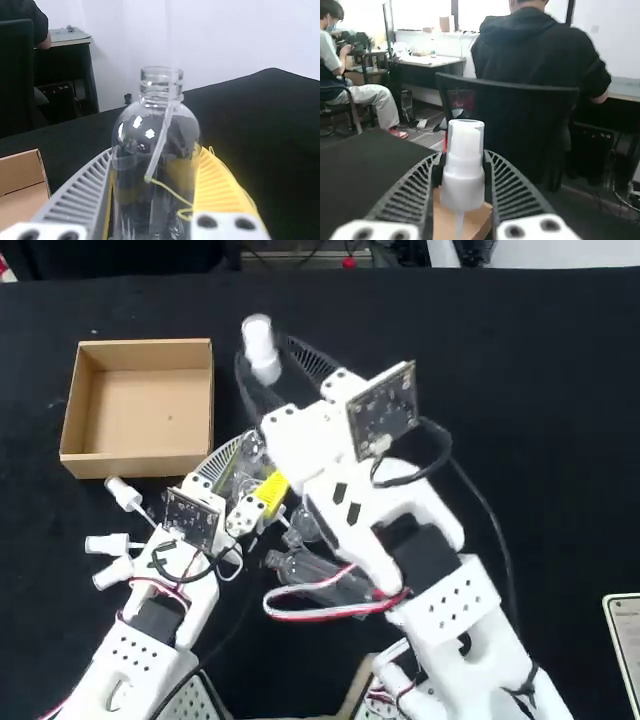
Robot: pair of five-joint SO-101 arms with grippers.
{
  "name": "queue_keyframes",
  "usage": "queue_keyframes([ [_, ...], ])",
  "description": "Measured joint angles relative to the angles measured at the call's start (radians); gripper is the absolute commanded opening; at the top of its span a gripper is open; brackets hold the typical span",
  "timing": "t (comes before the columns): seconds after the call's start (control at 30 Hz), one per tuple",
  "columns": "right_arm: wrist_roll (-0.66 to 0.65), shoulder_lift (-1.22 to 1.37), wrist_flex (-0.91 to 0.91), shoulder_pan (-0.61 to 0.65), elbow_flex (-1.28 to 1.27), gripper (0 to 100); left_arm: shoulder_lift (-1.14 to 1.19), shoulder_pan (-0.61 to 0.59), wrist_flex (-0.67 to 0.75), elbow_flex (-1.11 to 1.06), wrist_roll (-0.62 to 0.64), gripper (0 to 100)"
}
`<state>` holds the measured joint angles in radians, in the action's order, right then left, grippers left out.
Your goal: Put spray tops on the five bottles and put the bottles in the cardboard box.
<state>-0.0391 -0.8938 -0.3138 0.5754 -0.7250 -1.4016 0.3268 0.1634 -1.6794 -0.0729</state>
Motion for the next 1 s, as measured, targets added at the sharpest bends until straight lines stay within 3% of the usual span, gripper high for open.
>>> queue_keyframes([
  [0.27, -0.002, -0.092, -0.006, 0.015, -0.163, 1.5, 0.0, 0.005, 0.0, 0.0, 0.0, 7],
  [1.0, 0.002, -0.097, -0.005, -0.012, -0.298, 1.5, 0.002, 0.006, 0.0, 0.0, 0.002, 7],
])
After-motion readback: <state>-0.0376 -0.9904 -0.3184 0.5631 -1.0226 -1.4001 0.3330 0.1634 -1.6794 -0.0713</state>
